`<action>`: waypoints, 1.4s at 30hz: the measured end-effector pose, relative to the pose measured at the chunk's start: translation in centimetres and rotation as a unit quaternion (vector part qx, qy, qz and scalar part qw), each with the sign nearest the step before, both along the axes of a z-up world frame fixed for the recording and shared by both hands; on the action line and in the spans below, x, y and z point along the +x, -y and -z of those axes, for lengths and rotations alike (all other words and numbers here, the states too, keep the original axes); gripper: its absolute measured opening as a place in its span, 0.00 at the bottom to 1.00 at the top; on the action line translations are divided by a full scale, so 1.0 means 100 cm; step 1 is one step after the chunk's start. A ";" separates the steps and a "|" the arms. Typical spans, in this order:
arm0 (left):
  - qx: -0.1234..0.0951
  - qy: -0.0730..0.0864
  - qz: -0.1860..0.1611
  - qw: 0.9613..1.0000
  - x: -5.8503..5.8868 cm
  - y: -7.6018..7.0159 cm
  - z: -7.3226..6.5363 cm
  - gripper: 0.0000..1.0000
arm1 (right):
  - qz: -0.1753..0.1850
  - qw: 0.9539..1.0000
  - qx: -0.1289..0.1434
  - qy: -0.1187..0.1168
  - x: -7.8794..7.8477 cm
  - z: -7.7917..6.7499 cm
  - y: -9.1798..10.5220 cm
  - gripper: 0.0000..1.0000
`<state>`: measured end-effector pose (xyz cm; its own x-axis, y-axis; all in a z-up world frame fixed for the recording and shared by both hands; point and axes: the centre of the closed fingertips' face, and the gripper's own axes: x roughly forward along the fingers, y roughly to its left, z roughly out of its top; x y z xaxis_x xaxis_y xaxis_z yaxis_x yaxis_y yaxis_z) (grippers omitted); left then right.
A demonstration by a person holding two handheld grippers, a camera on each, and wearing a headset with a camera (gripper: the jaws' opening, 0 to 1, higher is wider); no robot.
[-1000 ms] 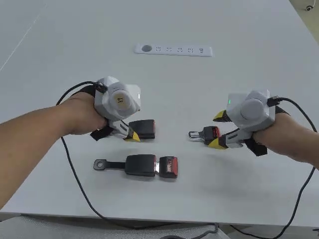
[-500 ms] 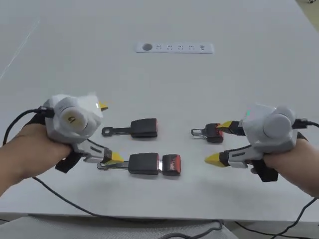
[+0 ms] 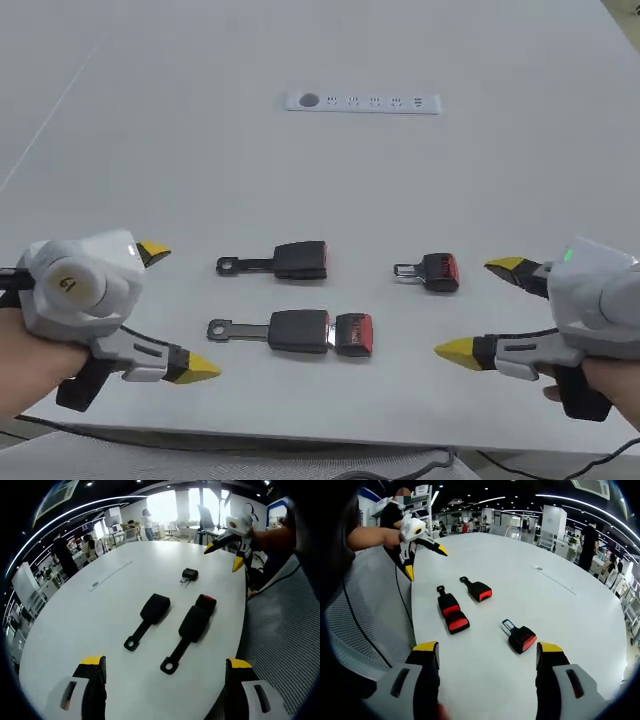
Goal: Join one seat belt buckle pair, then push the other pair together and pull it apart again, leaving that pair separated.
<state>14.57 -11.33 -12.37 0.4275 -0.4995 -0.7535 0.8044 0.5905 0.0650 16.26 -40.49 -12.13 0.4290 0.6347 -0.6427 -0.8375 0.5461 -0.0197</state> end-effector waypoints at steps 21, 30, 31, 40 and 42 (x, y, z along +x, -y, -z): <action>-0.045 -0.028 -0.036 0.998 -0.010 0.001 0.004 1.00 | 0.051 0.998 0.009 -0.020 -0.013 0.000 -0.001 1.00; -0.056 -0.042 -0.062 0.996 -0.009 -0.002 0.002 1.00 | 0.059 0.998 -0.004 -0.017 -0.010 -0.003 0.000 1.00; -0.056 -0.041 -0.062 0.996 -0.008 -0.002 0.001 1.00 | 0.059 0.998 -0.003 -0.017 -0.010 -0.005 0.000 1.00; -0.044 -0.036 -0.070 0.996 -0.007 -0.008 0.002 1.00 | 0.050 0.999 -0.001 -0.015 -0.015 -0.008 -0.007 1.00; -0.038 -0.036 -0.070 0.996 -0.007 -0.009 0.004 1.00 | 0.049 0.999 -0.002 -0.015 -0.014 -0.005 -0.007 1.00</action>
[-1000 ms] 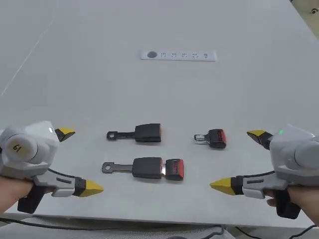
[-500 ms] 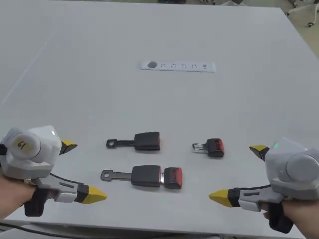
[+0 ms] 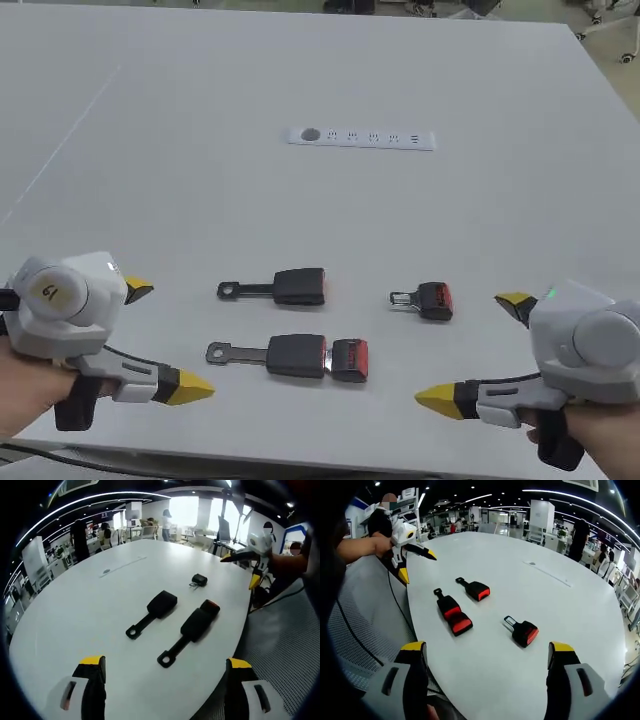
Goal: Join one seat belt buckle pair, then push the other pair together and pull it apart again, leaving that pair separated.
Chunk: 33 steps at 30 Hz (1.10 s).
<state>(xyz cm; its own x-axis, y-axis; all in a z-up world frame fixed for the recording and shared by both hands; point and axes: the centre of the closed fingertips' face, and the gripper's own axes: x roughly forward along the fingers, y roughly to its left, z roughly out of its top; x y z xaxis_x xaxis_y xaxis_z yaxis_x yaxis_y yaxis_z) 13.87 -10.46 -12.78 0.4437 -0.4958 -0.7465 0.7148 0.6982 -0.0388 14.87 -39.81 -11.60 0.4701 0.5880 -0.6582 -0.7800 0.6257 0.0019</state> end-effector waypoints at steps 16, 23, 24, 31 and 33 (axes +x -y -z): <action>0.007 -0.003 -0.005 1.000 0.000 -0.001 0.001 1.00 | 0.021 1.000 0.001 -0.001 0.000 0.001 0.002 1.00; 0.008 -0.003 -0.005 1.000 0.001 -0.001 0.002 1.00 | 0.025 1.000 0.006 -0.003 0.001 0.002 0.001 1.00; 0.007 -0.004 -0.007 1.000 0.001 -0.001 0.002 1.00 | 0.028 1.000 0.008 -0.004 0.001 0.001 0.001 1.00; 0.011 -0.007 -0.007 1.000 0.000 -0.002 0.004 1.00 | 0.037 0.999 0.014 -0.005 0.003 0.000 0.000 1.00; 0.010 -0.007 -0.007 1.000 0.000 -0.002 0.004 1.00 | 0.035 0.999 0.011 -0.002 0.004 0.001 0.001 1.00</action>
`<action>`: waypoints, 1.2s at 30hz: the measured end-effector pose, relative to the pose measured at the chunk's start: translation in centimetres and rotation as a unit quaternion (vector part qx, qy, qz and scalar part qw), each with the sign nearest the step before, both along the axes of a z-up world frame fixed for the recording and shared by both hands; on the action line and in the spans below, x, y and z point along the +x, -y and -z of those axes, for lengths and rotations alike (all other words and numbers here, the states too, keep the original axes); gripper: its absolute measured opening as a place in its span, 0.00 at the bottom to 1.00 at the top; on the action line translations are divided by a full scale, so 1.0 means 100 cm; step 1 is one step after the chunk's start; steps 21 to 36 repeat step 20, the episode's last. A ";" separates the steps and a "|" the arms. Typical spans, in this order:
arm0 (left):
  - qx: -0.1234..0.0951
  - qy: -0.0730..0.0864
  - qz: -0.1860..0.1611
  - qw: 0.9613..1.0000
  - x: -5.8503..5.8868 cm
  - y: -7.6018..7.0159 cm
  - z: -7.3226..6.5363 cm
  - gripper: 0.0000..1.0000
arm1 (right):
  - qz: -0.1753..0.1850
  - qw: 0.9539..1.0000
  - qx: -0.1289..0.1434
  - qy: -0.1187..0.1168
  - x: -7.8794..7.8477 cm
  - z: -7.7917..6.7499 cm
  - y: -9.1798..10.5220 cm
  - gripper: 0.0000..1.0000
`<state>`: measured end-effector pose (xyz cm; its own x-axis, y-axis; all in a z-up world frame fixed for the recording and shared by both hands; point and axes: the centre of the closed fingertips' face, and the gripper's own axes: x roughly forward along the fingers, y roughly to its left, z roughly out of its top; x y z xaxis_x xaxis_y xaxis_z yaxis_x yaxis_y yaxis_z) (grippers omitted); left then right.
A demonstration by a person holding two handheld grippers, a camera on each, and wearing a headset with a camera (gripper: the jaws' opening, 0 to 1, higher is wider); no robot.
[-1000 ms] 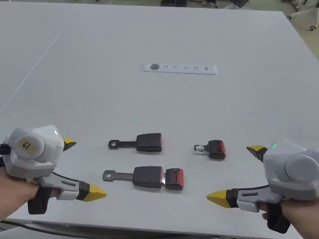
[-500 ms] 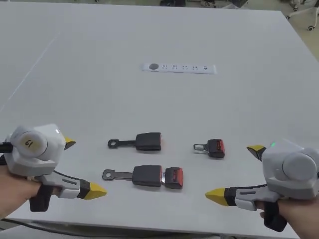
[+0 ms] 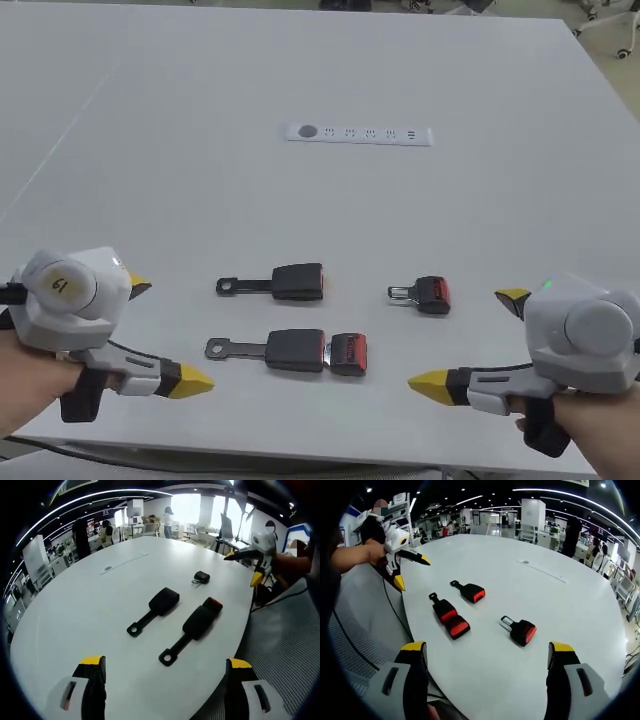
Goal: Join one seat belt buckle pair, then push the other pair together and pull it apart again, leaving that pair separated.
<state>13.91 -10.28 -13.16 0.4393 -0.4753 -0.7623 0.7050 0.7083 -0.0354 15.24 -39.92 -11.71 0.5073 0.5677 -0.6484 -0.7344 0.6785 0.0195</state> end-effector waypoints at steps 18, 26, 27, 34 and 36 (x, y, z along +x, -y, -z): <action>0.008 0.001 0.005 1.000 -0.001 0.000 0.002 1.00 | -0.001 1.000 -0.005 0.002 -0.004 -0.004 0.001 1.00; 0.008 -0.001 0.005 1.000 -0.001 0.000 0.003 1.00 | -0.002 1.000 -0.006 0.002 -0.004 -0.002 0.001 1.00; 0.008 -0.001 0.005 1.000 -0.001 0.000 0.003 1.00 | -0.002 1.000 -0.006 0.002 -0.004 -0.002 0.001 1.00; 0.008 -0.001 0.005 1.000 -0.001 0.000 0.003 1.00 | -0.002 1.000 -0.006 0.002 -0.004 -0.002 0.001 1.00; 0.008 -0.001 0.005 1.000 -0.001 0.000 0.003 1.00 | -0.002 1.000 -0.006 0.002 -0.004 -0.002 0.001 1.00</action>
